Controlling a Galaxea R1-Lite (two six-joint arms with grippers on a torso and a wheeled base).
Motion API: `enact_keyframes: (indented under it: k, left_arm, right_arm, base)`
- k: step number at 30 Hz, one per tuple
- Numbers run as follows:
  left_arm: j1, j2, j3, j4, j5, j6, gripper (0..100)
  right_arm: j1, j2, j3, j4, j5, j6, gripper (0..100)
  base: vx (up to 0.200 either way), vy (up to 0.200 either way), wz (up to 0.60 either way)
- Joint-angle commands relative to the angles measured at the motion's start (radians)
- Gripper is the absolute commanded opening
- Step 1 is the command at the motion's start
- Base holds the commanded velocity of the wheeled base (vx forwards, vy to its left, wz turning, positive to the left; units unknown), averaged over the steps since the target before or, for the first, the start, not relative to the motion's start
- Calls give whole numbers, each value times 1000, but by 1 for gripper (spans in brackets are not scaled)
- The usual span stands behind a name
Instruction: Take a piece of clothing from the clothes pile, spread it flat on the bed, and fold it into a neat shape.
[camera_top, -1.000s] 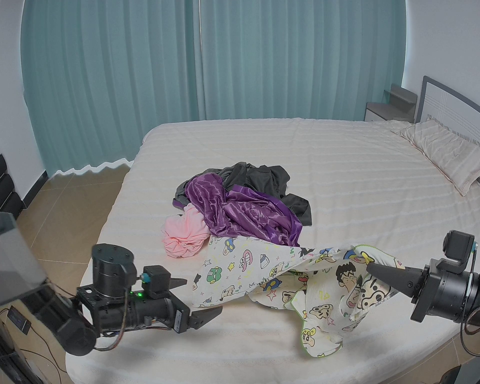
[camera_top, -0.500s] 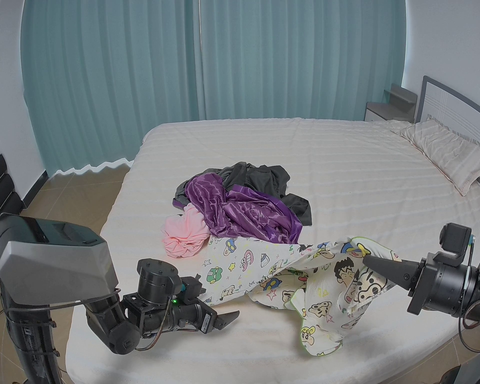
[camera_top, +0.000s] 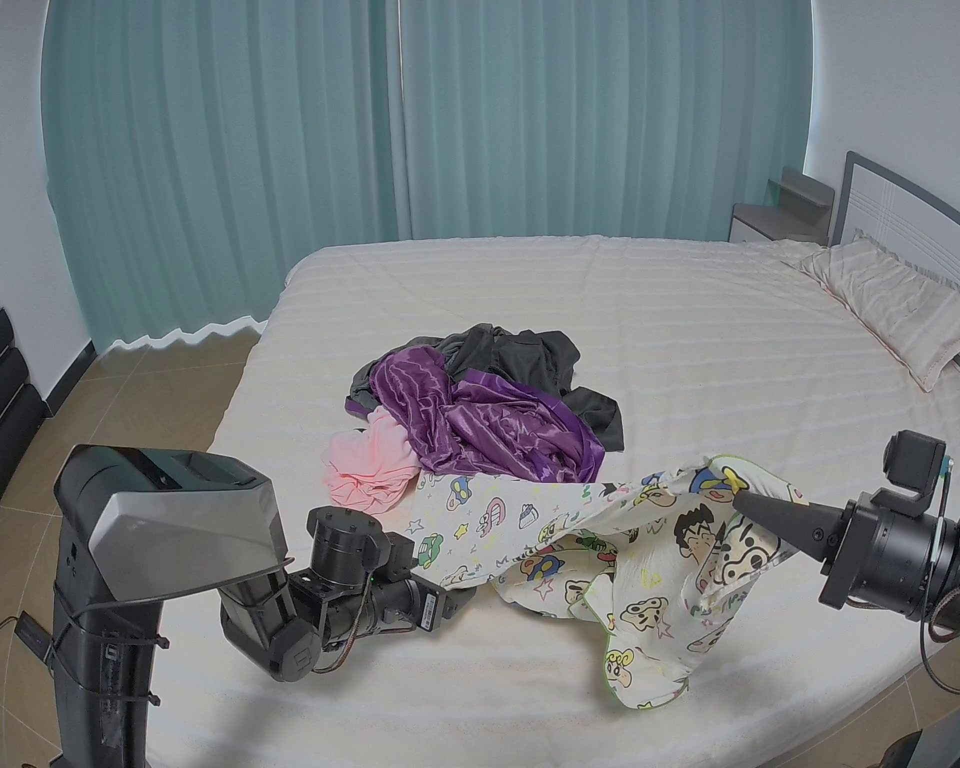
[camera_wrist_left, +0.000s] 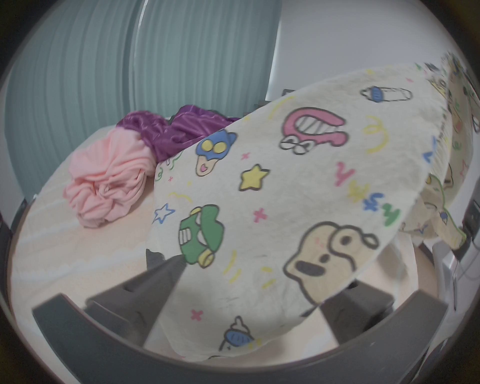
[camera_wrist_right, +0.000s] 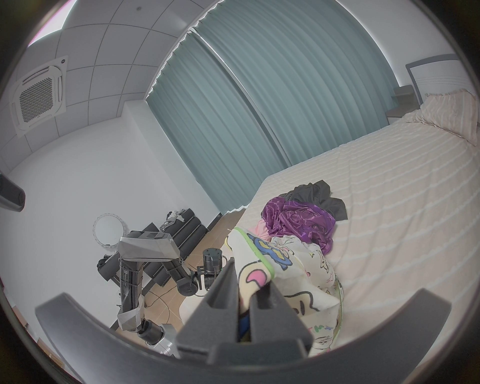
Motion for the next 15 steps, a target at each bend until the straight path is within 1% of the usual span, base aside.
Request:
enact_keyframes:
  k: [1, 3, 6, 7, 8, 9, 10, 11, 13, 14, 15]
  left_arm:
    - [5, 28, -32, -2, 0, -54, 0]
    - [5, -23, -20, -5, 0, -154, 0]
    - [6, -122, 43, -10, -1, -246, 0]
    - [6, -193, 84, -13, 0, -287, 0]
    - [6, -201, 89, -15, 0, -290, 0]
    - [5, -310, 141, -16, 2, -342, 0]
    - [5, -334, 153, -15, 2, -355, 0]
    - [2, -423, 182, -13, 12, -399, 0]
    - [-1, -478, 190, -5, 35, -428, 0]
    - [-6, -547, 191, 2, 77, -459, 0]
    - [-11, -573, 191, 8, 92, -467, 0]
  right_arm:
    - [-23, 4, 2, 0, 2, 1, 0]
    - [-29, 7, 7, 5, 2, 3, 0]
    - [-58, 21, 9, 8, 14, 3, 0]
    - [-77, 32, 9, 8, 25, 3, 0]
    - [-80, 33, 9, 8, 25, 3, 0]
    - [-100, 59, 6, 8, 37, 12, 0]
    - [-104, 70, 1, 5, 43, 18, 0]
    - [-115, 105, -19, 1, 59, 54, 0]
    - [-120, 131, -47, 1, 57, 78, 0]
    - [-121, 176, -96, 1, 50, 106, 0]
    - [-124, 191, -114, 1, 46, 115, 0]
  base:
    - [0, 0, 0]
    - [0, 0, 0]
    - [0, 0, 0]
    - [0, 0, 0]
    - [0, 0, 0]
    - [0, 0, 0]
    - [0, 0, 0]
    - [0, 0, 0]
    - [0, 0, 0]
    - [0, 0, 0]
    - [0, 0, 0]
